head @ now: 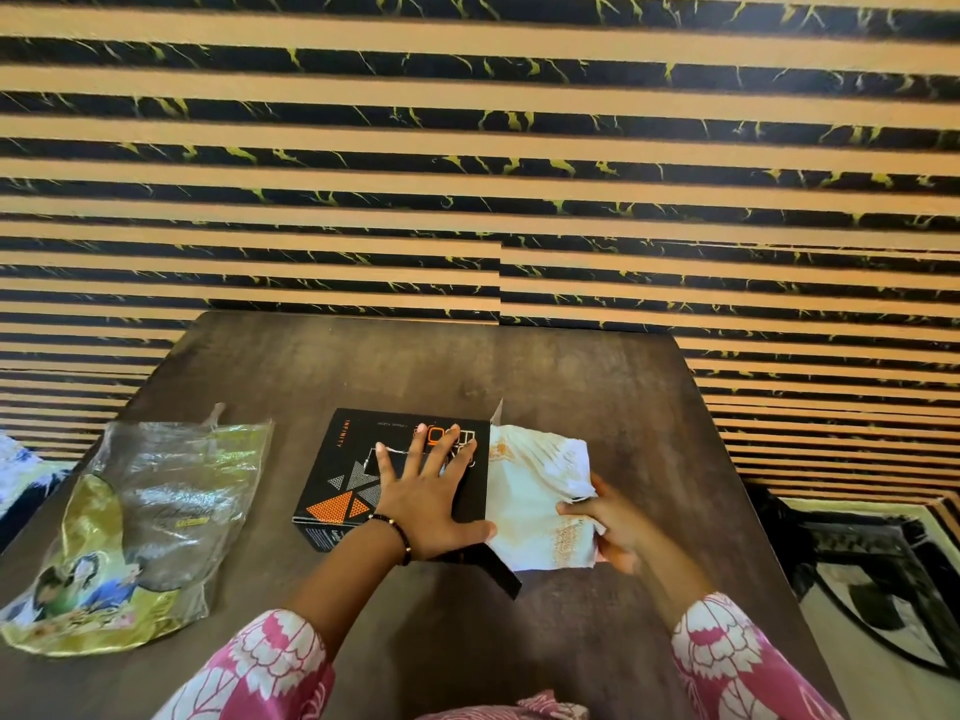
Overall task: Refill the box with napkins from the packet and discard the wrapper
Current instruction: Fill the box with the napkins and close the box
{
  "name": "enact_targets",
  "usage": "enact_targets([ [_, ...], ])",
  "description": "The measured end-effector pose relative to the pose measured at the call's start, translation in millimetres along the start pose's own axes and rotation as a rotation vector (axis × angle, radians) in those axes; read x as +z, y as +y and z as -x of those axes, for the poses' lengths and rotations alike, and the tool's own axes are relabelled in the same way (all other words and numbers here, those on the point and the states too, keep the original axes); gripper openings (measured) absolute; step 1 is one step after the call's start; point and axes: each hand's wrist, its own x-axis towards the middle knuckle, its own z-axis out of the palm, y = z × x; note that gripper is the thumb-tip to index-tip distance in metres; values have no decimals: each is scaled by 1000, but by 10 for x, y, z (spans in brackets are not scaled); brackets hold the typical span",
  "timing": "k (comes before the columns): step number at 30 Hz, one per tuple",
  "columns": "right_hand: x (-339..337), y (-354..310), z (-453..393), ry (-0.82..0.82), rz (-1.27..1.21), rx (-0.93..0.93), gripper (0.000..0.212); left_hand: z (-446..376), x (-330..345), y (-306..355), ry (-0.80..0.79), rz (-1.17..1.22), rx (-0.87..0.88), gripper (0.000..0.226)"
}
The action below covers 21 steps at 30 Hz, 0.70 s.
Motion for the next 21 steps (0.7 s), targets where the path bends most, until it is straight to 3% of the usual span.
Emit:
enact_targets([
  [8, -138, 8, 172, -35, -24, -24, 43, 64, -80, 33, -21, 50, -2, 106],
  [13, -251, -295, 405, 77, 198, -155, 44, 97, -226, 88, 65, 167, 26, 119],
  [17, -254, -672, 642, -3, 476, -265, 34, 49, -609, 389, 183, 267, 229, 126],
  [19, -207, -852, 763, -67, 580, -337, 24, -33, -788, 537, 153, 363, 298, 125],
  [21, -188, -1001, 867, -114, 734, -405, 29, -92, -914, 592, 33, 558, 318, 112],
])
